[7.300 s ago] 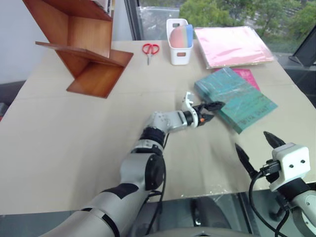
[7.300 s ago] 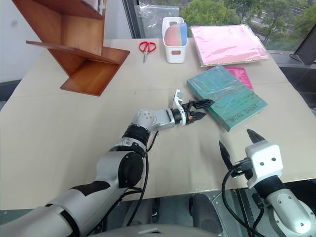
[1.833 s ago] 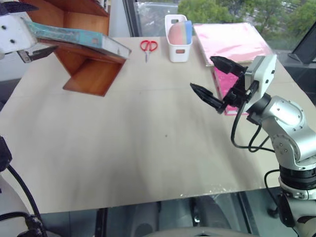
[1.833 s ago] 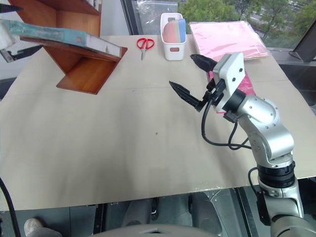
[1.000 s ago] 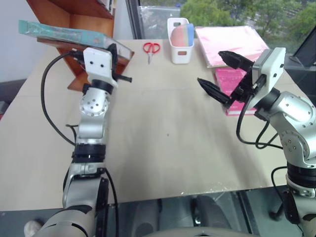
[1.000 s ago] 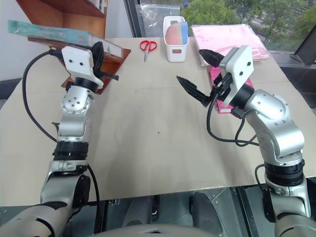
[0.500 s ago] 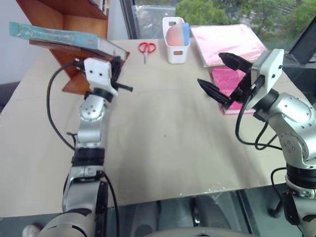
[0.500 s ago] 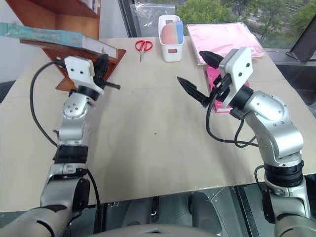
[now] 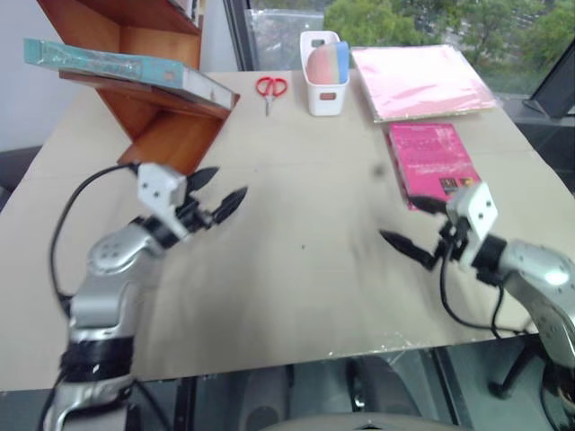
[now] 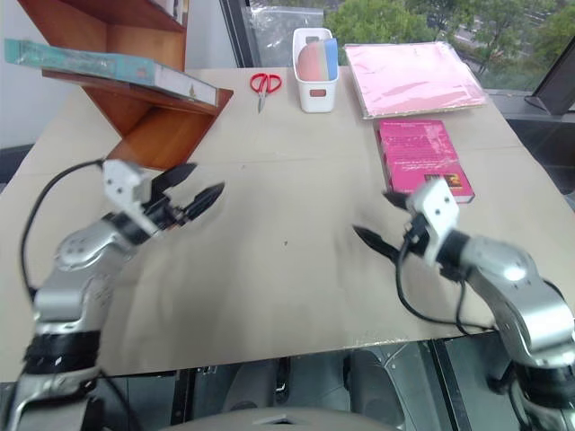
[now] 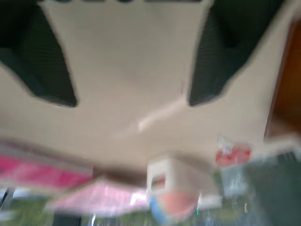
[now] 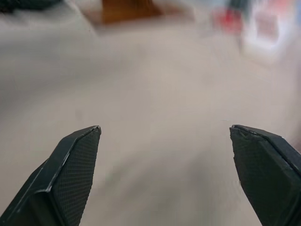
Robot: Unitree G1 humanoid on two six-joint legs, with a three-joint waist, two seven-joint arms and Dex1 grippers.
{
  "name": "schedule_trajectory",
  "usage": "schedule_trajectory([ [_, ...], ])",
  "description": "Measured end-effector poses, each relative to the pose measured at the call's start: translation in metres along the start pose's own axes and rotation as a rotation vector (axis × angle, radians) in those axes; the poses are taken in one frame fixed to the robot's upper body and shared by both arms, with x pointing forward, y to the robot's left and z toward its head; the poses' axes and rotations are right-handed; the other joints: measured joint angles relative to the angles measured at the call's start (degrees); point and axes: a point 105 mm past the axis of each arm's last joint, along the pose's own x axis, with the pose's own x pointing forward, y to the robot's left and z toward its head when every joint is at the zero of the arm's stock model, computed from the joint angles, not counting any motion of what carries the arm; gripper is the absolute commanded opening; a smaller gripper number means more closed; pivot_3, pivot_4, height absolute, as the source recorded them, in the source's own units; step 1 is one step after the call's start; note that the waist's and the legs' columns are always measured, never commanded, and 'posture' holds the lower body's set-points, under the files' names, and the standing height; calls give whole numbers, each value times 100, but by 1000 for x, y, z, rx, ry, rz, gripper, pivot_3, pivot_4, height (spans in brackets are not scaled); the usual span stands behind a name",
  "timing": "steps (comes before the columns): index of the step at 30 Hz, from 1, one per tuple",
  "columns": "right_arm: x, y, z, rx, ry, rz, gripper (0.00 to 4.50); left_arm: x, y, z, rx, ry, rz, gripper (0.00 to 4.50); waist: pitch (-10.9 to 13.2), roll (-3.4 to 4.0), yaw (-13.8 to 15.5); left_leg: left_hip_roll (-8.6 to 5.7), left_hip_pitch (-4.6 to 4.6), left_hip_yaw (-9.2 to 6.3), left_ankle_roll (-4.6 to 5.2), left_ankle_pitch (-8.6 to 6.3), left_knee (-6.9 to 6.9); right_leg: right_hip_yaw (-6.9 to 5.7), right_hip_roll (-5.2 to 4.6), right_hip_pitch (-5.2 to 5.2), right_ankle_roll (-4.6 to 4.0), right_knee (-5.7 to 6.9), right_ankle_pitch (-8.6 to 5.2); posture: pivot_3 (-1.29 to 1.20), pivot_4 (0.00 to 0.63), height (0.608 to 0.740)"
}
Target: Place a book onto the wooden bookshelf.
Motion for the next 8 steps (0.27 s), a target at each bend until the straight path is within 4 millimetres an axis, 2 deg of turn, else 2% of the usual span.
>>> schedule_trajectory([
  [2,-13,-3,-9,-3,35,-37,4500,-16,-1,-10,-14,50,22,4384,0,0,1,2,9,-1,0,0,2,0,1,6,-1,0,-1,0,150,740],
  [4,-20,-6,-10,-31,40,-74,4500,-30,0,-15,-16,88,44,4384,-2,-2,-1,5,19,1,-1,1,6,0,2,12,-2,1,-3,0,150,740],
  [8,-22,-11,-6,-69,30,-102,4500,-35,1,-13,-5,99,30,4384,-2,-12,8,5,83,12,-3,-1,1,6,-6,68,-22,-9,-17,0,150,740],
])
